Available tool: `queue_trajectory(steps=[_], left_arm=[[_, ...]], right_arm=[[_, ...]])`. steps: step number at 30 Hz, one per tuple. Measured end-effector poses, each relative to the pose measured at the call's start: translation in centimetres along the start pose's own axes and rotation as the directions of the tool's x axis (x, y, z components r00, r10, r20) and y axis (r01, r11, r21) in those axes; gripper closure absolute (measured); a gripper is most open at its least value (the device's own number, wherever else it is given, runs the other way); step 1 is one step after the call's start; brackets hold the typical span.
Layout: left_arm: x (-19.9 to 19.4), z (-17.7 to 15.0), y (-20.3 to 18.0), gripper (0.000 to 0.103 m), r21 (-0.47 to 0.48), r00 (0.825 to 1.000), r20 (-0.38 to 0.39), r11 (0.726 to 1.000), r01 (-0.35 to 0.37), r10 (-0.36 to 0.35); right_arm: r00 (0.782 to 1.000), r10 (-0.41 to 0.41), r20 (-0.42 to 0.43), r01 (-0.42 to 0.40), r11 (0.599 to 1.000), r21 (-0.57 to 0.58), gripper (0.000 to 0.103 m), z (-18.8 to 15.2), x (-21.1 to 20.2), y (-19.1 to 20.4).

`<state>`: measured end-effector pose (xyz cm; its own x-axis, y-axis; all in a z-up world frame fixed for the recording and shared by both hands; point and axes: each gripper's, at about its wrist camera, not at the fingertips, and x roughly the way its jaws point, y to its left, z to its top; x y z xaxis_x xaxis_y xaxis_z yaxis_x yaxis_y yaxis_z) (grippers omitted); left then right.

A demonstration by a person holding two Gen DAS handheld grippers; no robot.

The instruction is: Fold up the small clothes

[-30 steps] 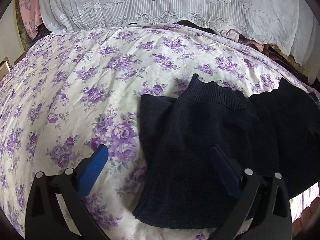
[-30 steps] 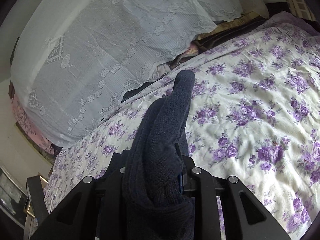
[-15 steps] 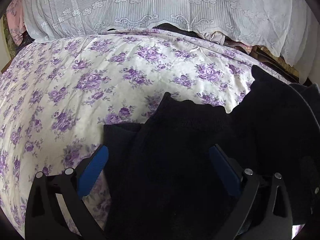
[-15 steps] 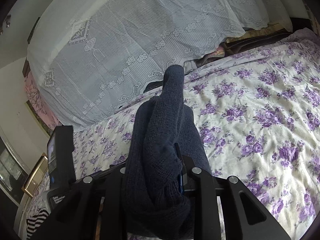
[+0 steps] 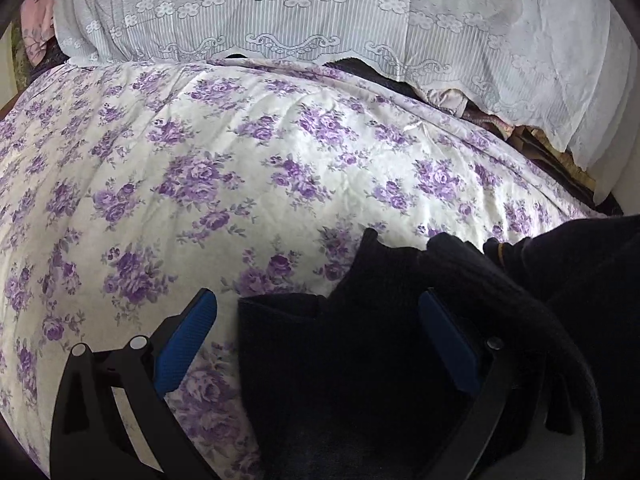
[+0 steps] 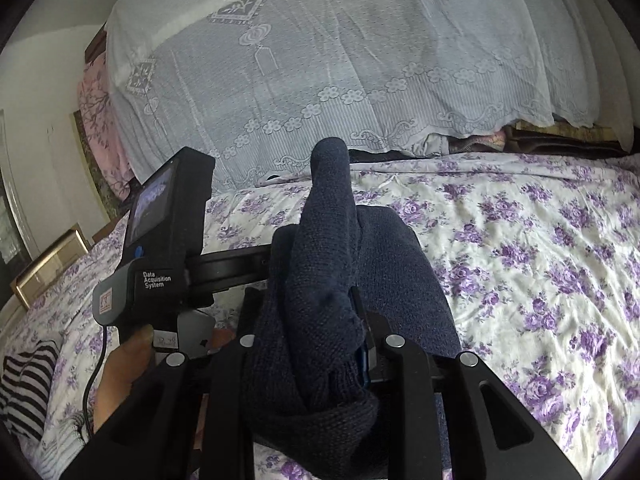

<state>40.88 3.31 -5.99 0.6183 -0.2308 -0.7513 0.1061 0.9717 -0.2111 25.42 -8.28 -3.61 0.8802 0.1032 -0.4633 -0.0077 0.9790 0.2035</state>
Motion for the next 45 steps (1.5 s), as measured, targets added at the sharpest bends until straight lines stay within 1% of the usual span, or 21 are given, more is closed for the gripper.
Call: queue_trajectory(steps=[5,8,10,15,17,19,20,21,22,25,27,30,34,35,38,39,40,41,42,43,45], left_arm=[[-0.2,0.9,2.3,0.005,-0.045,0.999,0.023,0.999,-0.024,0.025],[0.2,1.3,4.0,0.005,-0.078,0.999,0.019,0.997,-0.03,0.032],[0.9,1.4,4.9,0.004,-0.078,0.998,0.001,0.995,-0.062,0.063],[2.4,1.4,7.3,0.004,-0.105,0.993,-0.065,0.989,-0.107,0.101],[2.8,1.4,8.5,0.004,-0.137,0.993,-0.077,0.985,-0.102,0.092],[2.8,1.4,9.3,0.004,-0.161,0.993,-0.076,0.982,-0.103,0.092],[2.6,1.4,9.5,0.004,-0.163,0.993,-0.073,0.981,-0.108,0.097],[2.4,1.5,9.7,0.004,-0.158,0.992,-0.069,0.98,-0.119,0.109],[2.1,1.6,9.8,0.004,-0.149,0.99,-0.063,0.979,-0.137,0.128],[0.6,2.1,10.2,0.004,-0.14,0.987,-0.029,0.977,-0.16,0.158],[-0.8,2.3,10.4,0.004,-0.137,0.99,-0.003,0.98,-0.143,0.144],[-2.5,2.7,9.9,0.004,-0.122,0.991,0.029,0.984,-0.128,0.133],[-4.4,2.7,7.8,0.004,-0.065,0.995,0.059,0.995,-0.076,0.08],[-4.8,2.7,7.0,0.004,-0.045,0.996,0.064,0.997,-0.056,0.059],[-5.6,2.2,4.1,0.004,0.033,0.998,0.066,0.999,0.0,-0.003],[-5.5,1.8,3.1,0.004,0.065,0.998,0.059,0.998,0.01,-0.014],[-5.3,1.4,1.9,0.004,0.105,0.999,0.044,0.994,0.016,-0.021],[-4.9,0.8,0.7,0.004,0.147,0.999,0.025,0.989,0.016,-0.02],[-4.4,0.2,0.0,0.004,0.178,1.0,0.009,0.984,0.012,-0.014],[-3.6,-0.7,-0.9,0.004,0.222,1.0,-0.013,0.975,-0.003,0.006],[-1.7,-2.2,-2.0,0.004,0.302,0.995,-0.041,0.95,-0.075,0.091]], right_arm=[[1.0,-0.016,-0.017,0.014,0.991,-0.133,0.071,0.4,1.4,3.8],[0.999,-0.042,-0.025,0.035,0.971,-0.236,0.068,0.1,2.4,6.2],[0.998,-0.059,-0.036,0.046,0.957,-0.288,0.067,-0.5,3.4,7.4],[0.989,-0.064,-0.132,0.017,0.942,-0.335,0.064,-2.9,6.1,8.7],[0.978,-0.078,-0.194,-0.002,0.925,-0.38,0.062,-4.3,7.6,9.2],[0.979,-0.094,-0.182,0.009,0.906,-0.424,0.055,-5.1,7.7,9.9],[0.978,-0.082,-0.193,-0.009,0.903,-0.43,0.051,-5.2,7.7,10.1],[0.975,-0.066,-0.212,-0.033,0.9,-0.434,0.042,-5.3,7.7,10.3],[0.973,-0.057,-0.226,-0.049,0.897,-0.439,0.037,-5.4,7.6,10.3],[0.967,-0.015,-0.253,-0.107,0.881,-0.461,0.026,-5.8,7.1,10.6],[0.964,0.017,-0.265,-0.144,0.872,-0.468,0.026,-5.9,6.4,10.9],[0.954,0.099,-0.284,-0.218,0.879,-0.424,0.027,-5.0,4.7,10.4],[0.954,0.176,-0.242,-0.263,0.88,-0.395,0.027,-3.4,0.6,8.6],[0.954,0.194,-0.227,-0.272,0.881,-0.388,0.028,-2.9,-0.6,7.7],[0.963,0.211,-0.169,-0.257,0.904,-0.341,0.047,-1.0,-3.4,4.7],[0.968,0.207,-0.146,-0.243,0.921,-0.305,0.057,0.0,-3.6,2.9],[0.975,0.19,-0.12,-0.215,0.94,-0.264,0.073,0.7,-3.9,1.4],[0.982,0.161,-0.102,-0.18,0.958,-0.221,0.08,1.1,-3.9,0.2],[0.986,0.134,-0.103,-0.15,0.974,-0.169,0.087,1.4,-3.5,-0.9],[0.985,0.127,-0.117,-0.142,0.98,-0.137,0.087,1.2,-3.0,-1.3],[0.979,0.124,-0.164,-0.147,0.98,-0.137,0.088,0.1,-1.4,-1.3]])
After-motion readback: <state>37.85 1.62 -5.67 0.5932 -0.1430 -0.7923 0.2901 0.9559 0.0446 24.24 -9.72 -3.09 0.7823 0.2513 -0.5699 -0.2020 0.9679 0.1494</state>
